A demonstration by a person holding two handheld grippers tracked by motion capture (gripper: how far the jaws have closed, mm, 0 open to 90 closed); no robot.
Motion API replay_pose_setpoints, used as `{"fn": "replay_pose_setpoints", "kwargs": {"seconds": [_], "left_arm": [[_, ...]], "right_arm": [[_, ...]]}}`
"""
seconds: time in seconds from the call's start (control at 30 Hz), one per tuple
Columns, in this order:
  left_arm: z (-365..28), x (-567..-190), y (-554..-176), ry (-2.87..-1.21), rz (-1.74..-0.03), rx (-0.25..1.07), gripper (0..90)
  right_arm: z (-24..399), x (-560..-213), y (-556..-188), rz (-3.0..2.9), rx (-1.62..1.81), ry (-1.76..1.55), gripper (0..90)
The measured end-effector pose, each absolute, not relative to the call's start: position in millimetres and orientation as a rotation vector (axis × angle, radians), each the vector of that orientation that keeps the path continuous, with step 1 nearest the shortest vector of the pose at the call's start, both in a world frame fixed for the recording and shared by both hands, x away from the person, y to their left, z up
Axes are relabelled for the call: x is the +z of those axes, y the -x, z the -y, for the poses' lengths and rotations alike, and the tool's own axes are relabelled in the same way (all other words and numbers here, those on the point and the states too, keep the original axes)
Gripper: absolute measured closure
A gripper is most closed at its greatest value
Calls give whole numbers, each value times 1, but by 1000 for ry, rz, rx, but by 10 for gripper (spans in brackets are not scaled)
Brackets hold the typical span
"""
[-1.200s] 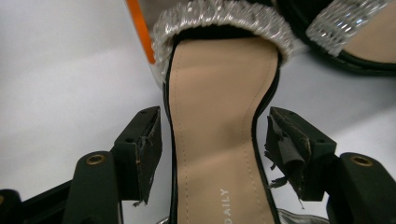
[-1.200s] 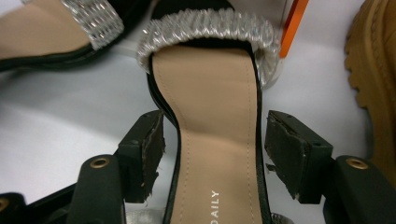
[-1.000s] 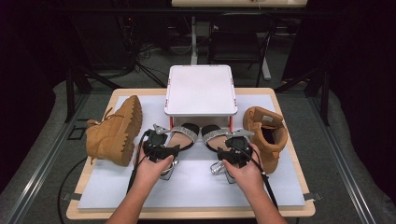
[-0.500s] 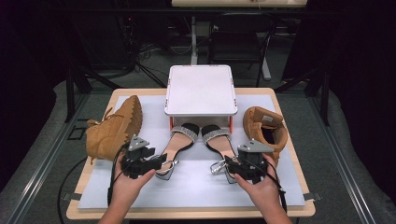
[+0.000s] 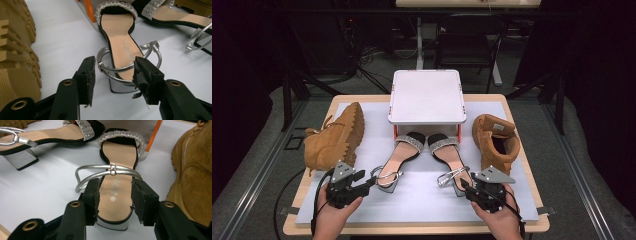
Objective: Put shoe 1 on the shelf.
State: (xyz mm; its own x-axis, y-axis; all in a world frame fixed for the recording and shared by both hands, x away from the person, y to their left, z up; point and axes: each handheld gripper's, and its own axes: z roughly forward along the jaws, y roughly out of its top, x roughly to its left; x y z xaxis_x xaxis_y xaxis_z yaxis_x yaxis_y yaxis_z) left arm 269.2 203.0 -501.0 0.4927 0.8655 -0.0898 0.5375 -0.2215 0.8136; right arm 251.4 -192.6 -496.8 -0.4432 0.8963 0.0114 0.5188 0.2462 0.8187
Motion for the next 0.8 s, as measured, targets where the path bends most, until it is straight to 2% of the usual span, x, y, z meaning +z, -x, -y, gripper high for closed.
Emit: {"fn": "replay_pose_setpoints", "kwargs": {"seconds": [0.2, 0.4, 0.67, 0.8], "left_arm": [[-207, -510, -266, -1893, -1183, 489, 469], [-211, -517, -260, -1862, -1209, 445, 468], [-203, -532, -254, -1915, -1185, 394, 464], [-199, -539, -259, -1937, -1168, 379, 416]], "right_arm": [[200, -504, -246, -2038, 1096, -1290, 566], [209, -513, -238, -2050, 1084, -1307, 542], [213, -521, -237, -2088, 1087, -1320, 533], [211, -528, -238, -2103, 1078, -1306, 497]]}}
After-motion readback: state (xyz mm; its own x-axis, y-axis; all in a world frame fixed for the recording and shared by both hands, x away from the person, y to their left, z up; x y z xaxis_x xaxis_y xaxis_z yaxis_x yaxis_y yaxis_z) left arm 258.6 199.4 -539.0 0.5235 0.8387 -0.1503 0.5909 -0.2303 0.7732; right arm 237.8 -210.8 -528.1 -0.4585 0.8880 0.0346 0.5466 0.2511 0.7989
